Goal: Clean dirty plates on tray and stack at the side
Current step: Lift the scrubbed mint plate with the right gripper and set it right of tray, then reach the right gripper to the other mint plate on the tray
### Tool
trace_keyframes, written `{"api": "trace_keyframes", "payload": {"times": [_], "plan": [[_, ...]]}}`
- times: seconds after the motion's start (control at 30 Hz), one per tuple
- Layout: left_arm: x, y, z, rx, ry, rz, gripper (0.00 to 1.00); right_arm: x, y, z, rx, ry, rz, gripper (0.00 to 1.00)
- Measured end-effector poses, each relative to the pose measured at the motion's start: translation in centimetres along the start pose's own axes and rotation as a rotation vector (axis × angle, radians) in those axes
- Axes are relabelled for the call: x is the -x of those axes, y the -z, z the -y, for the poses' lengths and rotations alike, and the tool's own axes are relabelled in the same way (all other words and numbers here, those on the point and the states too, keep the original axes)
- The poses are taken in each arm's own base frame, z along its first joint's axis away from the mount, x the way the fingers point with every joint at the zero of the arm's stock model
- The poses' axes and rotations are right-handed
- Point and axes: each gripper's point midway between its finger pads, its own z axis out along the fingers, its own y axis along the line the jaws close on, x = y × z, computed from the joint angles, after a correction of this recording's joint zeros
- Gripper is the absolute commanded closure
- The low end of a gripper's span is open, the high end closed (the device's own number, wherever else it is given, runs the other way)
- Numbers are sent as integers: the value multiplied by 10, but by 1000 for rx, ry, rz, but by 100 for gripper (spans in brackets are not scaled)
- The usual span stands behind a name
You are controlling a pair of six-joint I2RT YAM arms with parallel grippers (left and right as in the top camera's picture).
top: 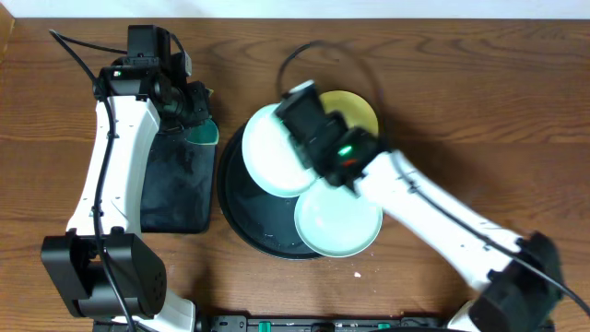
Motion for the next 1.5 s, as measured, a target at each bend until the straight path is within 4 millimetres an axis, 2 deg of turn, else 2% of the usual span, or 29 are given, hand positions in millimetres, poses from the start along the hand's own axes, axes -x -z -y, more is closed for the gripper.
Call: {"api": "trace_keyframes", "payload": {"times": [0.03, 0.1, 0.17, 0.2, 0.23, 0.3, 0.37, 0.47, 0.53, 0.57, 0.63, 0.67, 0.7, 0.87, 1.0, 1.03, 1.17, 1.2, 1.23, 1.27, 1.33, 1.4, 1.5], "plan": [[0, 0, 0, 0, 0, 0, 93, 6, 7, 12, 48, -48, 8, 99], [0, 0, 0, 0, 0, 0, 92, 18, 30, 48, 107, -153, 45, 99], [0, 0, 0, 0, 0, 0, 93, 17, 60, 106, 110, -291, 67, 99], [0, 0, 0, 0, 0, 0, 93, 15, 64, 118, 104, -320, 68, 99], [0, 0, 0, 0, 0, 0, 93, 6, 70, 138, 86, -367, 49, 99], [0, 0, 0, 0, 0, 0, 93, -11, 75, 166, 53, -441, 8, 99], [0, 0, 0, 0, 0, 0, 92, -32, 77, 206, -15, -541, -34, 99], [0, 0, 0, 0, 0, 0, 93, -68, 71, 248, -96, -655, -86, 99], [0, 0, 0, 0, 0, 0, 93, -94, 60, 268, -133, -717, -117, 99], [0, 0, 0, 0, 0, 0, 93, -101, 57, 270, -140, -730, -127, 99], [0, 0, 0, 0, 0, 0, 93, -130, 42, 280, -164, -777, -168, 99], [0, 0, 0, 0, 0, 0, 93, -152, 28, 281, -174, -799, -195, 99], [0, 0, 0, 0, 0, 0, 92, -160, 19, 283, -178, -804, -186, 99], [0, 0, 0, 1, 0, -1, 93, -207, -17, 269, -173, -811, -219, 99], [0, 0, 0, 0, 0, 0, 93, -220, -29, 269, -197, -799, -193, 99], [0, 0, 0, 1, 0, -1, 93, -229, -32, 267, -203, -794, -204, 99], [0, 0, 0, 1, 0, -1, 93, -239, -38, 268, -223, -780, -195, 99], [0, 0, 0, 1, 0, -1, 92, -240, -38, 270, -227, -780, -191, 91], [0, 0, 0, 0, 0, 0, 93, -240, -37, 272, -232, -780, -186, 77], [0, 0, 0, 0, 0, 0, 93, -240, -37, 276, -243, -781, -178, 67], [0, 0, 0, 1, 0, -1, 93, -240, -37, 277, -244, -775, -176, 55], [0, 0, 0, 0, 0, 0, 93, -243, -36, 272, -224, -773, -197, 49], [0, 0, 0, 0, 0, 0, 93, -246, -31, 258, -159, -781, -262, 48]]}}
